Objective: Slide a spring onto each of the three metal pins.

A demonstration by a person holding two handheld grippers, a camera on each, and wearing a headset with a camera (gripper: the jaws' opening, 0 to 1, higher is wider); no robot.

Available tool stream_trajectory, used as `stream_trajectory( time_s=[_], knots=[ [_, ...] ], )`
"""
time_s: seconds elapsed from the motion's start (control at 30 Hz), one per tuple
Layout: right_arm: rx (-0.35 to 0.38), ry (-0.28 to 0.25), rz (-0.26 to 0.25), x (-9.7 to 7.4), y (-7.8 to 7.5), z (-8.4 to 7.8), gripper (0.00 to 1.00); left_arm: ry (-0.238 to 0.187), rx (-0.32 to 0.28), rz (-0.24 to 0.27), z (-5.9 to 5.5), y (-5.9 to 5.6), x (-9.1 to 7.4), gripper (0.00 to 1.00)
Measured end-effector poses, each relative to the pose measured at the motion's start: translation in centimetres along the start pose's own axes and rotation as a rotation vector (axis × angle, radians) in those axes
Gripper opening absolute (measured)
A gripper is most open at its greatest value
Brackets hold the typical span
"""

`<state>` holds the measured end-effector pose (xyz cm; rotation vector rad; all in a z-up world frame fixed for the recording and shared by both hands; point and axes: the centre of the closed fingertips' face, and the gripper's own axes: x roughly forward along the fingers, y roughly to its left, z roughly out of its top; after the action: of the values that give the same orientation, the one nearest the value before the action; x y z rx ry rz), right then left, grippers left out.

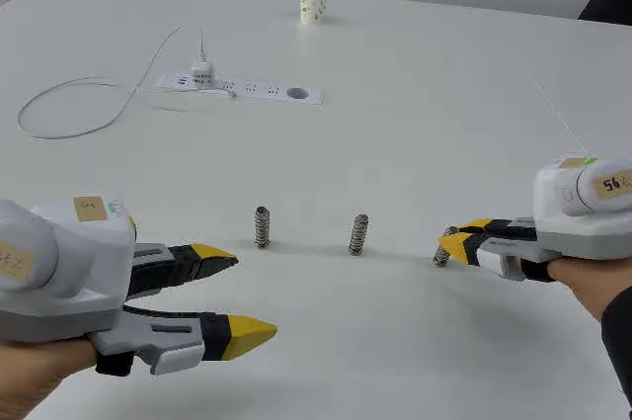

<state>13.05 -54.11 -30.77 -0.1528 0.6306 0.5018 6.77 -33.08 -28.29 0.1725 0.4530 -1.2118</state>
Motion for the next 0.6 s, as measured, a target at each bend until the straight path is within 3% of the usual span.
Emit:
stream_trajectory(
  time_s=[0.3,0.6],
  knots=[
    [-0.007,0.01,0.003,0.03,0.11,-0.22,0.13,-0.002,0.001,0.0,0.08,0.02,-0.01,0.54],
    [-0.024,0.008,-0.006,-0.14,-0.24,-0.42,0.2,-0.006,0.002,0.001,0.19,0.01,-0.08,0.54]
  ],
)
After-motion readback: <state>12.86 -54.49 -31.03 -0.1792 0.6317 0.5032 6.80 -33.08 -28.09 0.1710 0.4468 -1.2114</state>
